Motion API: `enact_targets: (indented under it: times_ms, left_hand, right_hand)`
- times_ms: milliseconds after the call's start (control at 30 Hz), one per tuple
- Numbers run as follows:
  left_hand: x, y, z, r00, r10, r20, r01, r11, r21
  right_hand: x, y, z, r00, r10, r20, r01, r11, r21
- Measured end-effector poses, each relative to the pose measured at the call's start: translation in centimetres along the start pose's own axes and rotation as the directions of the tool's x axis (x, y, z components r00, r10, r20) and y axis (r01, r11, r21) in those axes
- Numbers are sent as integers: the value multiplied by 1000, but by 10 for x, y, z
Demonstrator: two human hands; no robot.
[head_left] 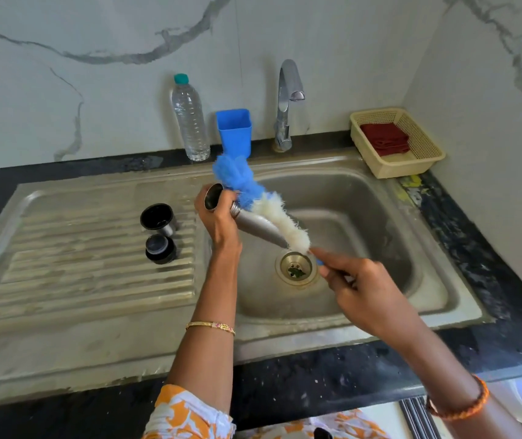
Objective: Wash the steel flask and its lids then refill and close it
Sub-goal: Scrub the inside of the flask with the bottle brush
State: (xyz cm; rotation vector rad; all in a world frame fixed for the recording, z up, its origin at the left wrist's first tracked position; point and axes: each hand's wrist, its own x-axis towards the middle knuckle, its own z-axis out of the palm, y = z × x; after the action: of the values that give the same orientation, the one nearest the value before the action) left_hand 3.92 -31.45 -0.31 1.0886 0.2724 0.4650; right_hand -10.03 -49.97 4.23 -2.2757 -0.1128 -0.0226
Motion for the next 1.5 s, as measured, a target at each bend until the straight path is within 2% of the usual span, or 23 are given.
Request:
enact_targets:
  times_ms: [133, 233, 333, 467, 533, 567, 600, 667, 700, 767, 867, 967, 1067, 1233, 1300, 1367, 1433, 1500]
  left_hand:
    - [4, -2, -6, 997, -23, 77, 28, 998, -60]
    - [6, -1, -6, 989, -33, 141, 49, 992, -116]
    - [12, 0, -6, 980, 12, 200, 11, 994, -113]
    - [12, -1, -5, 988, -26, 152, 38, 997, -73]
    - [7, -1, -4, 991, -73, 115, 82, 993, -81]
    - [5, 0, -3, 989, -96, 109, 106, 990, -90]
    - [3, 0, -1, 987, -121, 108, 132, 986, -101]
    - [2, 0, 4, 981, -165, 101, 178, 975, -134]
    - [0, 0, 6, 979, -179, 94, 191, 970, -152]
    - [-5, -1, 12, 978, -189, 90, 203, 961, -187]
    - [-14, 2, 22, 970, -219, 109, 241, 932, -269]
    - [-17, 3, 32, 971, -203, 125, 231, 926, -297]
    - [-19, 3, 42, 979, -143, 144, 177, 951, -256]
    - [-13, 7, 49, 983, -34, 180, 84, 956, -281]
    - [-16, 3, 52, 993, -82, 85, 97, 976, -197]
    - [-22, -4, 57, 975, -182, -126, 168, 979, -113]
    - [-28, -8, 61, 918, -295, -266, 258, 952, -163]
    - [-27, -7, 61, 889, -315, -332, 254, 943, -216]
  right_hand:
    - [4, 8, -1, 997, 70, 27, -71, 997, 17]
    - [9, 22, -11, 978, 208, 22, -207, 978, -36]
    - [8, 43, -18, 923, 381, 46, -373, 920, -122]
    - [10, 65, -11, 860, 510, 34, -502, 855, -130]
    - [18, 74, -6, 809, 586, 46, -586, 810, -15]
    - [23, 79, -4, 766, 638, 74, -642, 756, 126]
    - [28, 81, -4, 711, 690, 135, -694, 659, 290]
    - [38, 82, -4, 626, 715, 312, -732, 401, 551]
    - [44, 82, -3, 613, 682, 398, -728, 291, 621]
    - [57, 80, 0, 635, 572, 520, -712, 171, 681]
    - [74, 80, 7, 678, 471, 565, -674, 91, 733]
    - [83, 84, 10, 683, 476, 554, -639, 24, 769]
    - [94, 85, 11, 653, 506, 564, -630, -50, 775]
    - [114, 84, 6, 641, 523, 562, -620, -79, 781]
    - [115, 83, 8, 666, 522, 534, -579, -90, 810]
    - [113, 81, 13, 699, 520, 491, -521, -100, 848]
    - [110, 80, 21, 723, 503, 473, -498, -94, 862]
    - [109, 81, 28, 721, 485, 495, -532, -71, 844]
